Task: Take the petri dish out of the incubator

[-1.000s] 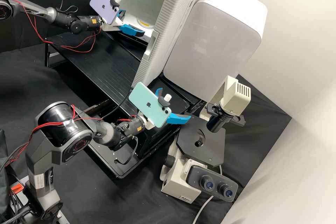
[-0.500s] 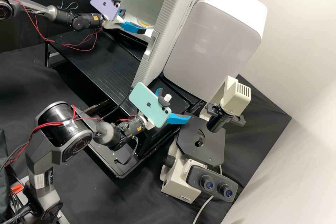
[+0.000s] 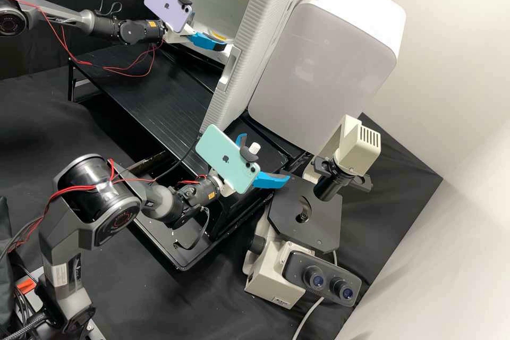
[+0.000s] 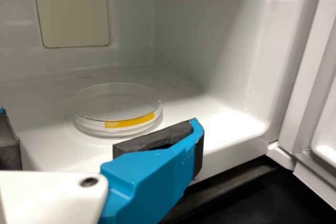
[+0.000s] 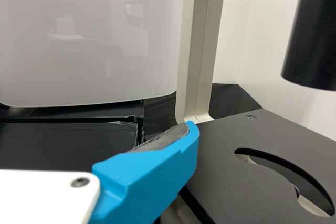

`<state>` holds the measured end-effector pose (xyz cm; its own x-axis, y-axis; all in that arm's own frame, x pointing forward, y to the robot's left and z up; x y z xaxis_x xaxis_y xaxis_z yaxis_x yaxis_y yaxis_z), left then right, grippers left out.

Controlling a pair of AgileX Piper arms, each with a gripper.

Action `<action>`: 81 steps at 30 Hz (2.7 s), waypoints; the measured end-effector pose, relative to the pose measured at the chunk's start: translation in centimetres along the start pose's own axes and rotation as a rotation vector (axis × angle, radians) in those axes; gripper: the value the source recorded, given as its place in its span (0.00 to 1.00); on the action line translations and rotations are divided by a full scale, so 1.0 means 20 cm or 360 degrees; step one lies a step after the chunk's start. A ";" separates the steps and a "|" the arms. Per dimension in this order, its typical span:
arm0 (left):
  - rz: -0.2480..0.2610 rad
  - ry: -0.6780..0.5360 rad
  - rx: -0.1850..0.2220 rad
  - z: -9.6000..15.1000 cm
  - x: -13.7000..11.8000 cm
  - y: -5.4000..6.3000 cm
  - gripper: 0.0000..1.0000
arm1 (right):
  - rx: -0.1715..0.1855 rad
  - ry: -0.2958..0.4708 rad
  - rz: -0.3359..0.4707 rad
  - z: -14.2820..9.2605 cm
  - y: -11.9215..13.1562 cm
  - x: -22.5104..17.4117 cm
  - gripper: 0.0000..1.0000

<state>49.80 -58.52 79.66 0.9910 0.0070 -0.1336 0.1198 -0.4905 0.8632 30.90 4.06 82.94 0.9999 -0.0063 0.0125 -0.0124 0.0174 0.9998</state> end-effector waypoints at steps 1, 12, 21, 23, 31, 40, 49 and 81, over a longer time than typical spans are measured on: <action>-0.0007 0.0003 0.0010 0.00 0.00 -0.01 1.00 | 0.0000 0.0000 0.0000 0.00 0.00 0.00 1.00; -0.0022 0.0052 0.0041 0.00 0.02 -0.03 1.00 | 0.0000 0.0000 0.0000 0.00 0.00 0.00 1.00; -0.0022 0.0052 0.0039 0.00 0.02 -0.03 1.00 | 0.0000 0.0000 0.0000 0.00 0.00 0.00 1.00; -0.0021 0.0049 0.0035 0.00 0.02 -0.03 1.00 | 0.0000 0.0000 0.0000 0.00 0.00 0.00 1.00; -0.0002 0.0020 -0.0022 -0.02 0.03 -0.02 1.00 | 0.0000 0.0000 0.0000 0.00 0.00 0.00 1.00; 0.0037 -0.0011 -0.0118 -0.03 -0.01 0.05 1.00 | 0.0000 0.0000 0.0000 0.00 0.00 0.00 1.00; 0.0049 0.0008 -0.0074 -0.03 -0.01 0.07 1.00 | 0.0000 0.0000 0.0000 0.00 0.00 0.00 1.00; -0.0009 0.0093 0.0045 0.02 0.07 0.02 1.00 | 0.0000 0.0000 0.0000 0.00 0.00 0.00 1.00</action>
<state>51.20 -58.95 79.60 0.9922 0.0601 -0.1093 0.1246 -0.5145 0.8484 30.90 4.06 82.94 0.9999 -0.0063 0.0125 -0.0124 0.0174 0.9998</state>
